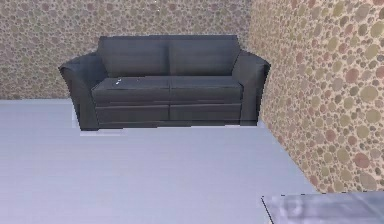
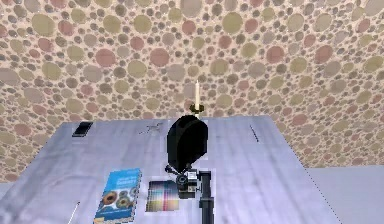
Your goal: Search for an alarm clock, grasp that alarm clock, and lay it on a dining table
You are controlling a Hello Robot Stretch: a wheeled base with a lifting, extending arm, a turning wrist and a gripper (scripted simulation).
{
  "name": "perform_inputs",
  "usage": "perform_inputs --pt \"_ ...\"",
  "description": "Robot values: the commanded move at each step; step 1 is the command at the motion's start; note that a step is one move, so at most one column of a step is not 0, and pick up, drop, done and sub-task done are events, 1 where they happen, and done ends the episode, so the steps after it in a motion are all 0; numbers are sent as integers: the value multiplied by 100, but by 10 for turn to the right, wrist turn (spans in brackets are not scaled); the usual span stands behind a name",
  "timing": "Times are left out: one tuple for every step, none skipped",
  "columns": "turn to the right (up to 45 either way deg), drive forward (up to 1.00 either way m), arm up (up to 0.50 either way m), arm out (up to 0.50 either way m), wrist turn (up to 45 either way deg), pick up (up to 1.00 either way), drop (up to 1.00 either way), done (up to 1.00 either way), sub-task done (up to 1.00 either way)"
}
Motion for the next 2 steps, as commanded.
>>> perform_inputs --pt "0 0 10 0 0 0 0 0 0" --pt "0 0 0 -8 0 0 0 0 0"
